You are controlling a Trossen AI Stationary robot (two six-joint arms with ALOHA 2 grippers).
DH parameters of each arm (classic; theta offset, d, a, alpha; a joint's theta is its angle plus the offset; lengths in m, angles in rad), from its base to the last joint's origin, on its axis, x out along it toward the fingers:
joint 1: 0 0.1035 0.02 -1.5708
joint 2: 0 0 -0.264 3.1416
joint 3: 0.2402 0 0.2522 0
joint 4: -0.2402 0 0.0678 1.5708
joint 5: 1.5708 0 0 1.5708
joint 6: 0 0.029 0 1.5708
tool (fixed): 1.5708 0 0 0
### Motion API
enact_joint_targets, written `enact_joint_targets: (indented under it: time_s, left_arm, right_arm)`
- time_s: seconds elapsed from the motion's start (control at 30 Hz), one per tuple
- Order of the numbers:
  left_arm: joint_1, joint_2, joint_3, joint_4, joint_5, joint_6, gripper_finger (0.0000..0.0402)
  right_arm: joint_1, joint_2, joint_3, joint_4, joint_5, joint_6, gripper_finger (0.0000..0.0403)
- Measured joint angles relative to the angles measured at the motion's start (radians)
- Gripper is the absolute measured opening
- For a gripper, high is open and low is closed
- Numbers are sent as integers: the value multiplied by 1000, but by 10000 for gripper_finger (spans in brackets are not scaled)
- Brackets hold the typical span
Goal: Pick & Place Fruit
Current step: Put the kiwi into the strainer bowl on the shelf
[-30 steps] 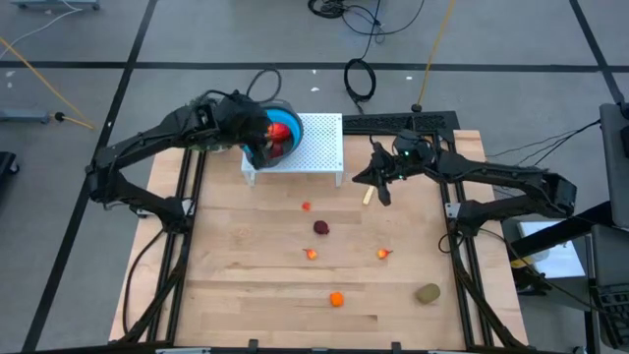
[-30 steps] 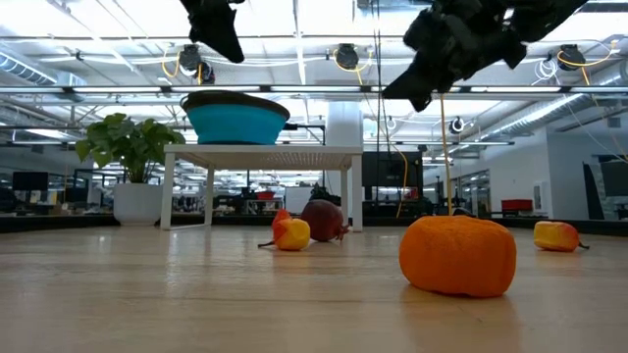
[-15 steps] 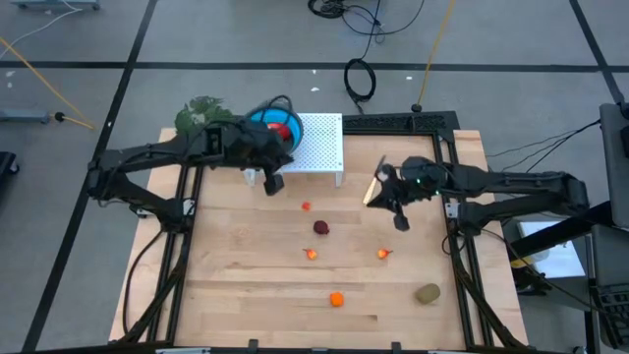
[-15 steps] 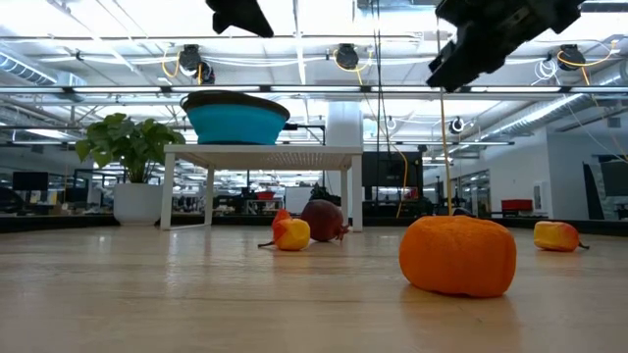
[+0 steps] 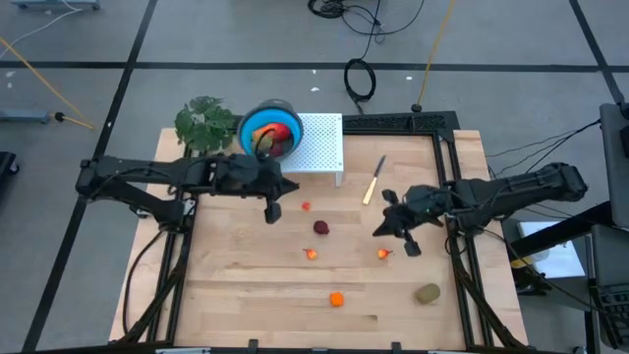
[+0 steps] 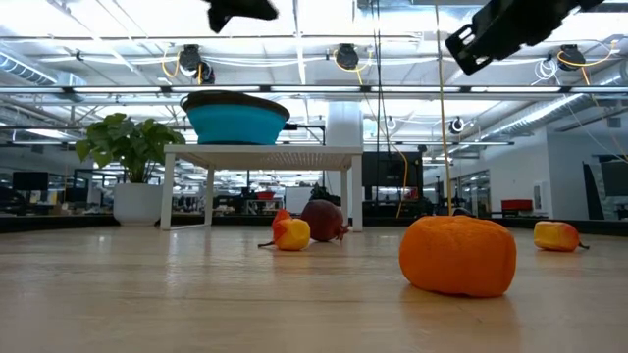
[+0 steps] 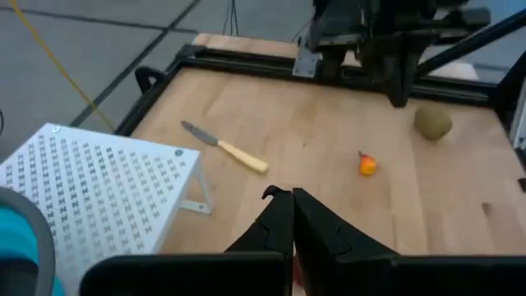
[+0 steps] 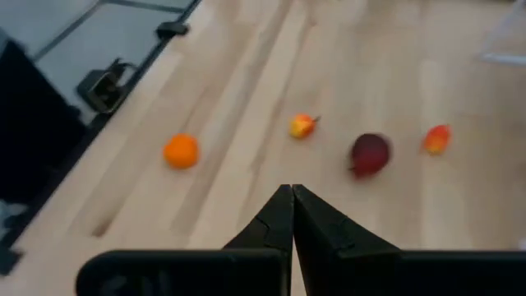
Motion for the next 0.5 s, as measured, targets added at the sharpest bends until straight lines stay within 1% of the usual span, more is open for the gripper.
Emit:
enact_joint_targets:
  time_s: [0.07,0.13,0.2,0.27,0.5]
  left_arm:
    - [-26,-41,-55,24,-20,-13,7]
    - [-45,-75,-106,104,-29,-26,2]
    - [-65,-121,-169,127,-42,-47,3]
    - [-84,-165,-223,186,-44,-54,8]
    - [-137,-334,-384,258,-83,-58,3]
  right_arm:
    - [39,0,0,-12,5,25,0]
    - [79,0,0,-46,41,57,0]
    - [120,0,0,-62,75,84,0]
    - [159,0,0,-83,97,113,0]
    - [288,38,0,-94,99,243,0]
